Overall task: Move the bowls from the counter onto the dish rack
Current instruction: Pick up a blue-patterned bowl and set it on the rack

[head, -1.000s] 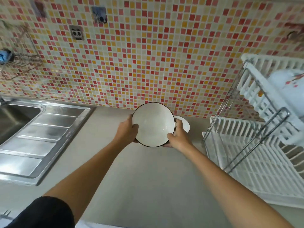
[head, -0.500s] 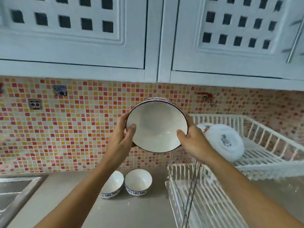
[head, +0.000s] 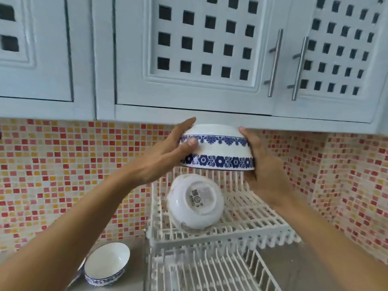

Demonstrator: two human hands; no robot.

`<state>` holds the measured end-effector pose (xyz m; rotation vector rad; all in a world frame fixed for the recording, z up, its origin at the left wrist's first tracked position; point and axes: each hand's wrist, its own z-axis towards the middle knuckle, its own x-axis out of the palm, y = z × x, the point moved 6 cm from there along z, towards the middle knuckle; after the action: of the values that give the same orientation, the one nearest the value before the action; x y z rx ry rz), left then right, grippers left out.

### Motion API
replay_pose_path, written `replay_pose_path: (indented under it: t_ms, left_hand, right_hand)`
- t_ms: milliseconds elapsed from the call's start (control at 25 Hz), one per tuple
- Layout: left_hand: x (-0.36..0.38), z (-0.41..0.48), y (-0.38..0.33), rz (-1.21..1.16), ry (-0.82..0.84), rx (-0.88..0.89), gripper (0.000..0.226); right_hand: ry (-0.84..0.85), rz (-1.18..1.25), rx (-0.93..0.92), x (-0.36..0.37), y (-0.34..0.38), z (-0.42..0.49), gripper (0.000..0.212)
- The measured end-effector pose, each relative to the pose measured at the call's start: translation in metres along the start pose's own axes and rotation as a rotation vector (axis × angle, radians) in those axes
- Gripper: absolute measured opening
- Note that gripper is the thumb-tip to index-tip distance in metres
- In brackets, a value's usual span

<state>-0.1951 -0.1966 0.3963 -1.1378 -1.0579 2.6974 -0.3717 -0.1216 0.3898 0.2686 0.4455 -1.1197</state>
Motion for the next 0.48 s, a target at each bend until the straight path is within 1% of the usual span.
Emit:
replay_pose_path:
  t_ms: [40, 120, 160, 240, 280, 320, 400, 440, 480]
  left_hand:
    - [0.017, 0.013, -0.006, 0.046, 0.062, 0.013, 0.096]
    - [0.045, 0.034, -0.016, 0.09, 0.128, 0.04, 0.086]
    - [0.056, 0.044, -0.019, 0.114, 0.118, 0.04, 0.085]
    - [0.069, 0.059, -0.018, 0.17, 0.073, 0.01, 0.094]
    - [0.077, 0.065, -0.018, 0.195, 0.057, -0.004, 0.097]
    - [0.084, 0.071, -0.017, 0.222, 0.046, -0.011, 0.094]
    - [0.097, 0.081, -0.012, 0.302, 0.065, -0.048, 0.081]
    - [0.104, 0.086, -0.006, 0.325, 0.086, -0.081, 0.078]
    - [0.111, 0.092, 0.001, 0.324, 0.111, -0.109, 0.075]
  right_hand:
    - [0.012, -0.057, -0.041, -0.007, -0.018, -0.005, 0.087]
    - [0.004, -0.104, -0.112, -0.017, -0.051, -0.014, 0.086]
    - [0.0, -0.103, -0.136, -0.021, -0.066, -0.018, 0.082]
    - [0.03, -0.098, -0.134, -0.022, -0.092, -0.024, 0.081]
    - [0.099, -0.061, -0.097, -0.021, -0.108, -0.027, 0.086]
    - [0.217, 0.01, -0.023, -0.018, -0.125, -0.029, 0.092]
    - [0.535, 0.207, 0.173, -0.005, -0.152, -0.04, 0.105]
    - [0.645, 0.312, 0.244, 0.002, -0.158, -0.046, 0.109]
    - [0.706, 0.395, 0.29, 0.007, -0.163, -0.05, 0.111]
